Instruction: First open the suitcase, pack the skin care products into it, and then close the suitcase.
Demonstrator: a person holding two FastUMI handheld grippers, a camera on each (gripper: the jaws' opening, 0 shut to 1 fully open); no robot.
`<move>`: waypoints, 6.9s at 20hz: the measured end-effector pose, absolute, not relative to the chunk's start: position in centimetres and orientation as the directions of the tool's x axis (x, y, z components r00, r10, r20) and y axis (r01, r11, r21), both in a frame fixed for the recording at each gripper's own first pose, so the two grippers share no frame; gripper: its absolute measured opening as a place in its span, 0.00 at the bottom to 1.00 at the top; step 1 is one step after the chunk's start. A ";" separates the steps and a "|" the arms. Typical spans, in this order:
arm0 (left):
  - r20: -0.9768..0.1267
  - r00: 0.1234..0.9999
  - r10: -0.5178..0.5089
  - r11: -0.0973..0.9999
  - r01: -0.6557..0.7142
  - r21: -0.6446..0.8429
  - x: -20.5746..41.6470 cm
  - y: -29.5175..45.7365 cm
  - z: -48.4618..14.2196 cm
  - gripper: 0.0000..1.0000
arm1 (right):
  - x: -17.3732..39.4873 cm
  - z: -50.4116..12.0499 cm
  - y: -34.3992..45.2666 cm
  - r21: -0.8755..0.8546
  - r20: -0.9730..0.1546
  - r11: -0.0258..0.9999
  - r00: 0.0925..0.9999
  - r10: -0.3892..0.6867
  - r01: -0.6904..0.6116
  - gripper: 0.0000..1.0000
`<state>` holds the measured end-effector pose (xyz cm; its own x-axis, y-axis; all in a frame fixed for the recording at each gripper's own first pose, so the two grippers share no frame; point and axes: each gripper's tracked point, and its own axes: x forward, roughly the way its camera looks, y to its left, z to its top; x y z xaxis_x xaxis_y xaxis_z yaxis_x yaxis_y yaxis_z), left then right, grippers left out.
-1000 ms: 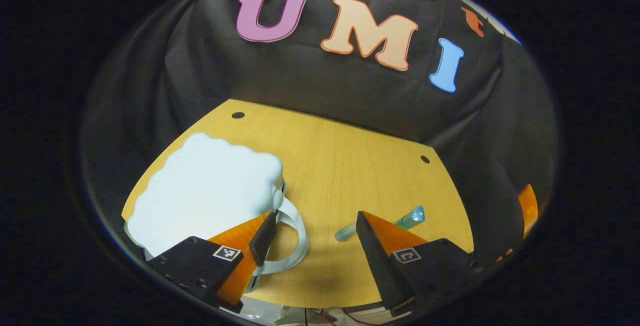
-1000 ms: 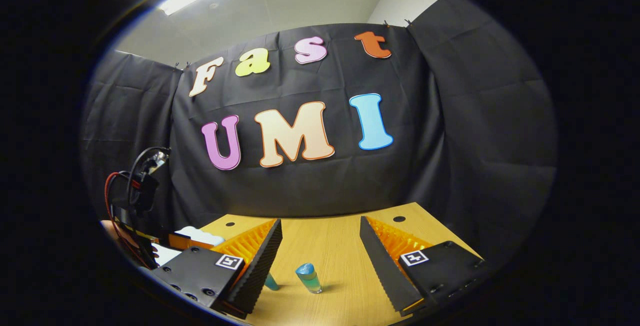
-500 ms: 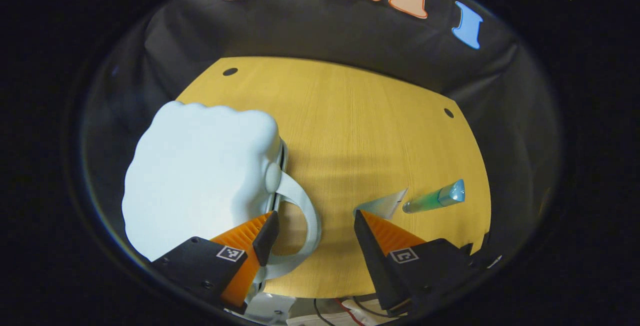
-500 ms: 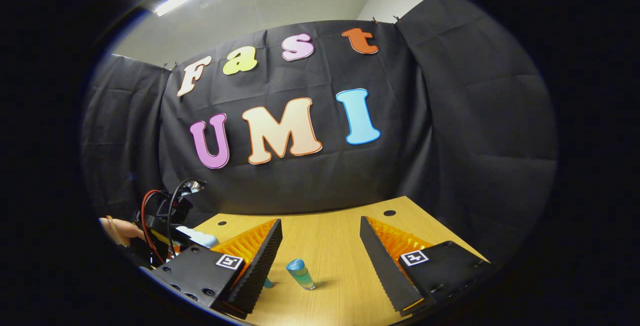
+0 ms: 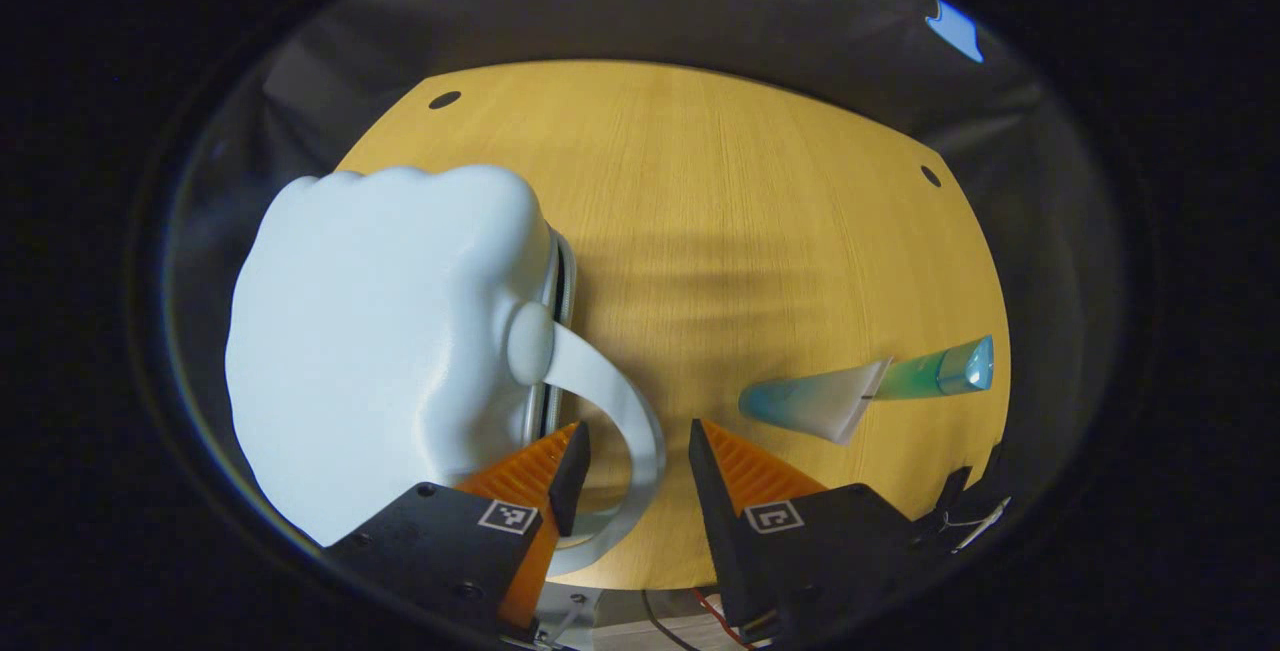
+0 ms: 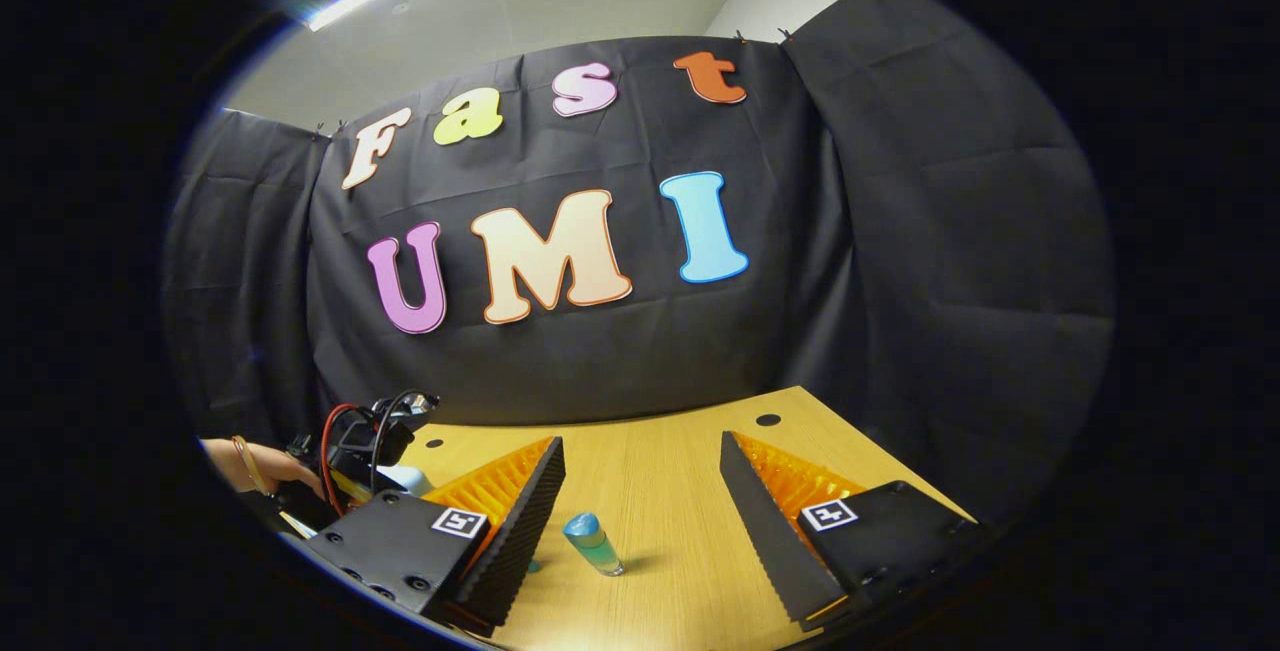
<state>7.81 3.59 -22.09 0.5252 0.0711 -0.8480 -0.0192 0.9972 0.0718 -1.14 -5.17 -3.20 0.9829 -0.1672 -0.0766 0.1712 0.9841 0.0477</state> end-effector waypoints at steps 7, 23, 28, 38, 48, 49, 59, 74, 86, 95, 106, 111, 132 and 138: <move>-0.885 0.449 0.125 0.988 0.021 0.150 8.0 4.0 -24.7 0.49 | -2.2 -2.9 -6.6 0.064 -0.067 0.972 0.973 -0.222 0.227 0.98; -0.915 0.403 0.034 0.996 0.058 0.063 7.2 2.6 -25.1 0.12 | -3.9 -3.3 -7.0 0.064 -0.077 0.959 0.959 -0.272 0.277 0.98; -0.895 0.447 -0.019 0.997 0.072 0.015 7.2 1.8 -23.0 0.12 | -3.7 -3.8 -6.1 0.060 -0.091 0.964 0.963 -0.254 0.260 0.98; -0.817 0.571 -0.083 0.996 0.072 -0.051 6.6 3.2 -11.0 0.12 | -3.7 -5.1 -4.3 0.090 -0.116 0.974 0.973 -0.199 0.209 0.98; -0.647 0.738 -0.191 0.934 -0.065 -0.351 6.6 10.3 -1.3 0.10 | -2.6 -5.3 -2.4 0.093 -0.136 0.985 0.982 -0.134 0.147 0.98; -0.637 0.752 -0.171 0.935 -0.079 -0.345 6.5 11.8 -0.3 0.10 | -2.6 -5.1 -2.2 0.092 -0.132 0.985 0.983 -0.131 0.144 0.98; -0.598 0.796 0.094 0.944 -0.261 -0.200 4.3 26.8 4.3 0.10 | -2.5 -4.5 -1.8 0.116 -0.108 0.983 0.986 -0.129 0.141 0.98; -0.679 0.652 0.336 0.890 -0.455 0.004 0.9 42.6 -4.1 0.06 | -1.7 -5.9 -0.6 0.127 -0.166 0.973 0.971 -0.171 0.193 0.98; -0.742 0.517 0.426 0.827 -0.555 0.089 0.0 48.7 -17.0 0.06 | -2.4 -7.9 0.4 0.113 -0.208 0.974 0.963 -0.168 0.195 0.98; -0.780 0.474 0.409 0.799 -0.599 0.055 -0.4 48.7 -19.9 0.56 | -3.0 -9.5 -0.3 0.095 -0.254 0.975 0.952 -0.172 0.202 0.98; -0.722 0.603 0.339 0.895 -0.444 0.049 -1.9 32.8 -14.0 0.97 | -0.9 -11.3 -3.3 0.103 -0.305 0.981 0.944 -0.127 0.166 0.98; -0.756 0.607 0.245 0.947 -0.316 0.053 -2.3 21.0 -15.8 0.96 | 0.1 -12.5 -4.9 0.086 -0.338 0.989 0.938 -0.082 0.117 0.98; -0.527 0.849 0.028 0.998 0.008 0.064 8.0 -7.6 -23.5 0.95 | 4.5 -22.1 -3.7 0.064 -0.516 0.984 0.839 0.173 -0.164 0.98; -0.432 0.899 0.065 0.996 -0.034 0.079 11.4 -8.6 -25.3 0.95 | 5.2 -25.1 -3.9 0.038 -0.539 0.973 0.816 0.211 -0.226 0.94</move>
<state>11.42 -8.57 -25.31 0.8993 0.0646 -0.4325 -0.0338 0.9963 0.0786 5.17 -3.90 -25.07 0.8156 0.2106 -0.5389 -0.2259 0.9734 0.0384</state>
